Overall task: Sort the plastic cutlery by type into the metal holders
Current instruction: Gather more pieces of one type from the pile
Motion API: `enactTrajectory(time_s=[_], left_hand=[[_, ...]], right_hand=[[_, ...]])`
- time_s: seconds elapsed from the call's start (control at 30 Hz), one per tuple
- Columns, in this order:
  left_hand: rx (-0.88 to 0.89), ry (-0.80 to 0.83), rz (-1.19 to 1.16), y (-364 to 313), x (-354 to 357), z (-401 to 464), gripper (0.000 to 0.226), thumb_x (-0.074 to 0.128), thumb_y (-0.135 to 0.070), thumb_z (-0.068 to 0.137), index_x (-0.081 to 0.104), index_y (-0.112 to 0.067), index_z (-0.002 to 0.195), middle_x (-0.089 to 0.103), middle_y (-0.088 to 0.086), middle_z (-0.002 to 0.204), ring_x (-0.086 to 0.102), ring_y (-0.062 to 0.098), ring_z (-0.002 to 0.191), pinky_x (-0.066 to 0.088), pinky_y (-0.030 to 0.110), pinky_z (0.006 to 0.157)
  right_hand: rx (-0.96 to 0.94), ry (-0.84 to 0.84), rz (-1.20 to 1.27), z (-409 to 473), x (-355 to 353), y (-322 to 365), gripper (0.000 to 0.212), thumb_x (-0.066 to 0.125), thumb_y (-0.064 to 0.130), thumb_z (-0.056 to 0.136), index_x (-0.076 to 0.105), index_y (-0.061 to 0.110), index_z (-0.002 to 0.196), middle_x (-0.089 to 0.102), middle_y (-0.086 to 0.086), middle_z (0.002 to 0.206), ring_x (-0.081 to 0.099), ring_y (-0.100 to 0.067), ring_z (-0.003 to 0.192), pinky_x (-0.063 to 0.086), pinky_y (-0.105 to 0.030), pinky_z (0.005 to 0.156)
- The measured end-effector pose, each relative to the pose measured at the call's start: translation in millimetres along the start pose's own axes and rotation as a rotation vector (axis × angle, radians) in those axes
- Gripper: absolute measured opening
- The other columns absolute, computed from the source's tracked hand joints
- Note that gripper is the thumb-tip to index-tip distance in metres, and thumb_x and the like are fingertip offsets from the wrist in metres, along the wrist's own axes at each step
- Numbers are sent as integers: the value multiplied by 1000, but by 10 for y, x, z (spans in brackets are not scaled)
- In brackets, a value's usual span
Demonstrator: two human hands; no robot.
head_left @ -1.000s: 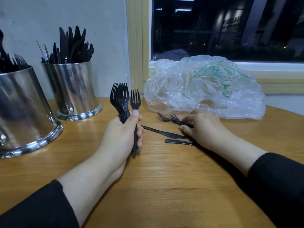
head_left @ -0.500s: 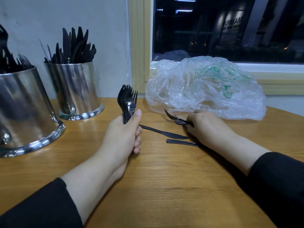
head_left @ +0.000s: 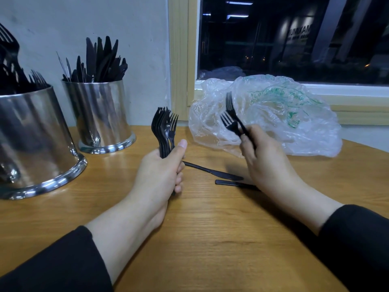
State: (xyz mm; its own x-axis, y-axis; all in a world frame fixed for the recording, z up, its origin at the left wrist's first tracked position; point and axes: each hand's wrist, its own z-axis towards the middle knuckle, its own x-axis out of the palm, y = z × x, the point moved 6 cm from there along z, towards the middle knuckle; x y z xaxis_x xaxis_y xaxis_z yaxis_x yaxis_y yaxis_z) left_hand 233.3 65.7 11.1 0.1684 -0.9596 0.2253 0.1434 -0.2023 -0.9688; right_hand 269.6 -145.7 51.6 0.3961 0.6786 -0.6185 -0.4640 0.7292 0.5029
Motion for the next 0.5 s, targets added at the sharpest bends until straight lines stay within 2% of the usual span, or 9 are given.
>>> enactTrajectory(time_s=[0.07,0.1,0.17,0.2,0.27,0.3,0.37,0.4,0.5], left_hand=[[17,-7,-27,-18,30,-19,28,69,-39,95,55,-14,96,33,-6,60,30,13,53,27,25,46],[29,-13,-43,-22,47,-30,27,70,-38,94,57,-14,95,30,-6,60,29,13,52,26,24,44],[58,-18,-76,-18,86,-48,27,72,-35,92,55,-18,80,30,-5,60,27,13,51,25,23,42],[68,-17,-82,-11,97,-50,30,73,-34,92,54,-20,74,33,-5,60,29,12,50,25,24,42],[66,-29,-58,3,88,-48,31,73,-34,92,54,-21,71,40,-1,60,34,13,49,27,26,44],[57,-50,-43,6,64,-47,29,72,-34,93,57,-19,74,43,1,61,37,13,51,29,26,45],[32,-112,-38,2,18,-37,19,69,-32,95,66,-16,85,51,7,70,47,16,56,36,27,49],[27,-140,-40,-3,-2,-29,18,67,-31,96,69,-15,88,56,8,72,52,18,59,40,27,52],[52,-215,13,-54,-78,-8,28,65,-31,98,68,-13,76,57,7,60,55,23,55,42,28,50]], right_hand=[[-50,40,35,-103,148,232,15,44,18,104,58,20,110,60,3,76,54,-17,68,35,-37,62],[-72,77,62,-163,253,352,22,45,14,103,61,19,117,66,0,87,59,-20,79,40,-35,70],[-134,171,100,-282,465,593,35,44,7,101,59,15,132,68,-8,113,60,-22,104,45,-33,92],[-169,210,122,-336,553,690,34,43,6,100,59,11,129,66,-11,112,59,-20,103,45,-30,93],[-215,259,184,-426,640,840,23,43,3,99,59,7,114,59,-9,99,52,-12,87,43,-16,81],[-233,273,197,-455,659,889,22,43,3,99,58,7,115,56,-7,98,50,-12,85,43,-17,80],[-278,291,174,-494,682,934,32,46,7,101,53,9,132,54,-6,105,52,-20,92,45,-28,86],[-297,291,162,-500,666,934,37,49,11,102,51,11,138,54,-7,108,52,-23,96,43,-29,91],[-312,251,145,-452,511,865,42,56,23,100,54,18,142,57,-3,112,53,-16,101,35,-17,93]])
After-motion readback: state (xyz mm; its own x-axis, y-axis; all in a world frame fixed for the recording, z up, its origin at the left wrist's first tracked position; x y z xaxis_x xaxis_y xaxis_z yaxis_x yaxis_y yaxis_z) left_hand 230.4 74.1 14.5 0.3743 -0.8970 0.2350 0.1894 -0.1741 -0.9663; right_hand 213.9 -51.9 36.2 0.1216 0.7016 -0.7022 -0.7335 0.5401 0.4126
